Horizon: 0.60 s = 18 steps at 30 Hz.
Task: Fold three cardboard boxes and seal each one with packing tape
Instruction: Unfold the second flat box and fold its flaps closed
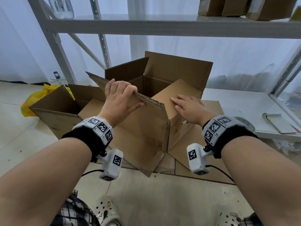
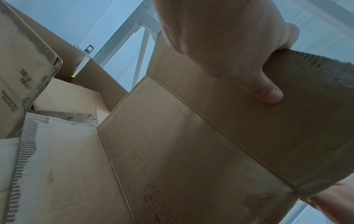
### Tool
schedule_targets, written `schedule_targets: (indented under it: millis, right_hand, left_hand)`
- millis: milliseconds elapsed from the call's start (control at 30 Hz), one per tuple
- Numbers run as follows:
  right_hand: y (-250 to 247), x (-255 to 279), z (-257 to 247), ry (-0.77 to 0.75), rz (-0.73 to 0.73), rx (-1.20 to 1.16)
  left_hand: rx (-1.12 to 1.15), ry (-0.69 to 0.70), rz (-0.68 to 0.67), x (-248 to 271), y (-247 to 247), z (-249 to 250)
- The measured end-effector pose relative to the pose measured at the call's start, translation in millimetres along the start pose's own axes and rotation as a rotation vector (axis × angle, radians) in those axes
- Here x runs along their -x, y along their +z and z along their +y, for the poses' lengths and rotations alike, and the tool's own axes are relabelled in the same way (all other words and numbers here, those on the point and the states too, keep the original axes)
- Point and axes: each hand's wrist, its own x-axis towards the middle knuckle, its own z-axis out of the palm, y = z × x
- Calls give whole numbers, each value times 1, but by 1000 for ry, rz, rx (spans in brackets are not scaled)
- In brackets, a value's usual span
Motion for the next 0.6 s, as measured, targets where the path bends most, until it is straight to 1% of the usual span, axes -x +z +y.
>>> schedule_targets:
  millis: [67, 133, 233, 300, 367, 400, 433, 467, 500, 533, 567, 600]
  right_hand:
    - [0, -4, -2, -4, -48, 31]
    - [3, -10, -2, -15, -78, 9]
    - [2, -10, -2, -48, -47, -118]
    - [-4, 1, -6, -56, 19, -308]
    - [-17, 15, -14, -52, 66, -607]
    - [-24, 22, -20, -65, 67, -740]
    - [-31, 26, -26, -101, 64, -824]
    - [-38, 31, -31, -165, 57, -846]
    - [-44, 33, -34, -224, 34, -817]
    - [-49, 37, -39, -263, 10, -765]
    - [-52, 39, -42, -274, -12, -704]
    - [-54, 40, -46, -271, -5, -639]
  left_hand:
    - [-13, 27, 7, -2, 1, 0]
    - [-33, 54, -2, -4, 1, -1]
    - [-45, 76, -44, -9, -6, -7]
    - [-46, 66, -114, -15, -15, -13]
    - [-60, 27, -194, -22, -24, -20]
    - [-76, -8, -225, -27, -26, -23]
    - [-94, -67, -256, -31, -28, -27]
    - [-115, -144, -291, -36, -31, -30]
    - [-144, -220, -334, -41, -33, -32]
    - [-184, -268, -376, -46, -35, -33]
    - [-236, -273, -407, -51, -38, -33]
    - [-291, -242, -425, -55, -40, -30]
